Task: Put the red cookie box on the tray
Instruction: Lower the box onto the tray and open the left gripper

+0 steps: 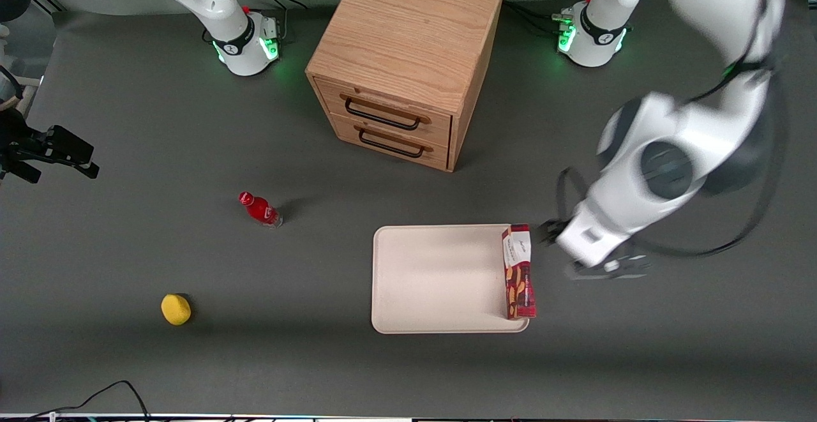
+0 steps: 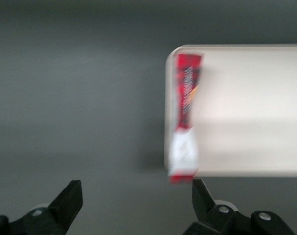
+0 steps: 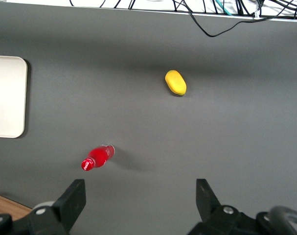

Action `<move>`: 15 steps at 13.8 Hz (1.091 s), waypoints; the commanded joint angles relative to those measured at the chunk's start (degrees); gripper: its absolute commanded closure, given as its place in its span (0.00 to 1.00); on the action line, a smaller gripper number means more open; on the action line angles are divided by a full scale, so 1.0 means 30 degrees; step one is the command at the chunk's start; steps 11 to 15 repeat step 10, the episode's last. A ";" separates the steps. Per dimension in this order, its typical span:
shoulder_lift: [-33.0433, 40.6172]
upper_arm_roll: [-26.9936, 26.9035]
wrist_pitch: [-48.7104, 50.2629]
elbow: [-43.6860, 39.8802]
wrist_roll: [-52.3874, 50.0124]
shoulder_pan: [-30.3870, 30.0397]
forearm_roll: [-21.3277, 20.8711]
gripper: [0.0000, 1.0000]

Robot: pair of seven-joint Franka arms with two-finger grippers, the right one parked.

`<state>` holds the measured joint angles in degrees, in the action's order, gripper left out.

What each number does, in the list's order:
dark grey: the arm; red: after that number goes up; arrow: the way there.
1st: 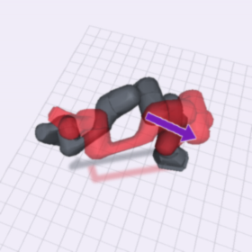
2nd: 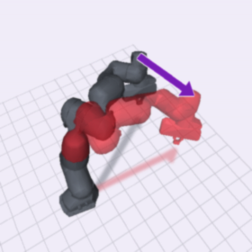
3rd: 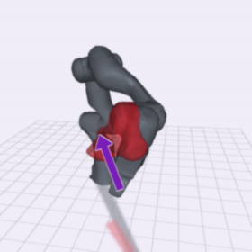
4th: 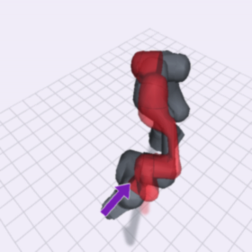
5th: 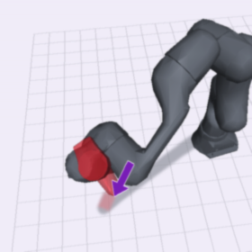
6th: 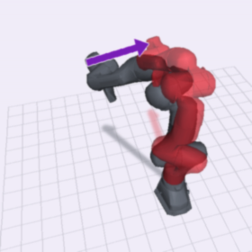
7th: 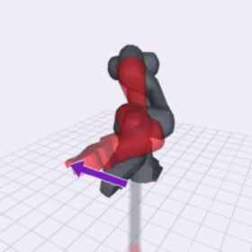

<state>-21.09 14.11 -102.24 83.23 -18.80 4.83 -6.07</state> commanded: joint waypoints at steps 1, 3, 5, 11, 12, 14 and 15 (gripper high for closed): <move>0.4323 -0.2788 0.4328 0.1228 0.4872 -0.0059 0.1840 0.00; 0.7132 -0.4520 0.5310 0.3442 0.6699 0.0000 0.2226 0.00; 1.0064 -0.5665 0.5165 0.6432 0.7930 0.0000 0.2315 0.00; 0.9615 -0.6198 0.7767 0.4081 0.8492 0.0175 0.2110 0.00; 0.9615 -0.6198 0.7767 0.4081 0.8492 0.0175 0.2110 0.00; 0.9615 -0.6198 0.7767 0.4081 0.8492 0.0175 0.2110 0.00; 0.9615 -0.6198 0.7767 0.4081 0.8492 0.0175 0.2110 0.00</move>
